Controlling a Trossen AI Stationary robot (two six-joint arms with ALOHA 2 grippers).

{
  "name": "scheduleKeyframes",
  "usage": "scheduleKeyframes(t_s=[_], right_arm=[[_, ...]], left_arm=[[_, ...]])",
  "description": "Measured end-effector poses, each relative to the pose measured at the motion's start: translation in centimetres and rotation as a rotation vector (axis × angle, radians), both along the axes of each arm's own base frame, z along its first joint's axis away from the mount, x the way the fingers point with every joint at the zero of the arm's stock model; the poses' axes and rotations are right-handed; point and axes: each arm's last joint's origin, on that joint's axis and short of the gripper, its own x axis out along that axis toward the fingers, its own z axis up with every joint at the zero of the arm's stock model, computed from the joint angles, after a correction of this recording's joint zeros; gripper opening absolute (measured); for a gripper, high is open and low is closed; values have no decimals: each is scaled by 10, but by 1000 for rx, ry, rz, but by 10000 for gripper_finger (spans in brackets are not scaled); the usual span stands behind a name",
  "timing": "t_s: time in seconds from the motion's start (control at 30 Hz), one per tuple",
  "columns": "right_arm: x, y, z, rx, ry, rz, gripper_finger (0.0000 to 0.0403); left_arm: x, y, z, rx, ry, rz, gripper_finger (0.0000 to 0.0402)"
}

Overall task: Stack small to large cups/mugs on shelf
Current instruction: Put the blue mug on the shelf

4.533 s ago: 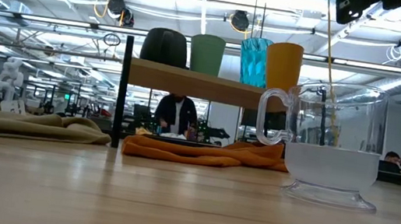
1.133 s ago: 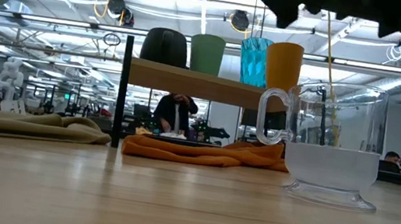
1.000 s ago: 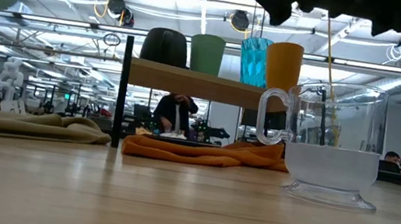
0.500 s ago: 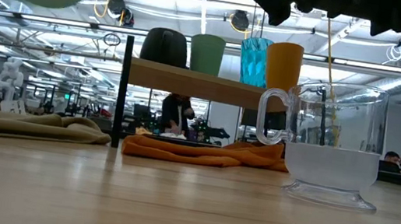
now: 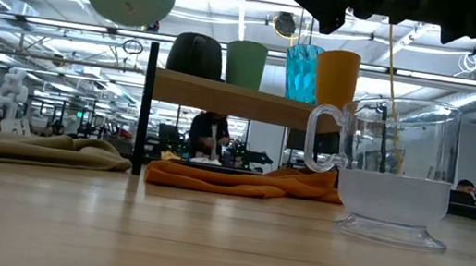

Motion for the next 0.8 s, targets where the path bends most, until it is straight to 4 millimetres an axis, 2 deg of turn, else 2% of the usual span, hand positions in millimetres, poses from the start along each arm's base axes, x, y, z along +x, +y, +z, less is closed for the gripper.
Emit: scheduleKeyframes(t_s=[0.2,0.6,0.8], right_arm=[[0,0,0,-1,3,0,288],[0,0,0,14,6,0,288],[0,0,0,17,7,0,288]], left_arm=[[2,3,-2,8,6,-8,3],[2,8,-2,-132,39,160,3],[2,8,-2,-139,41,165,3]])
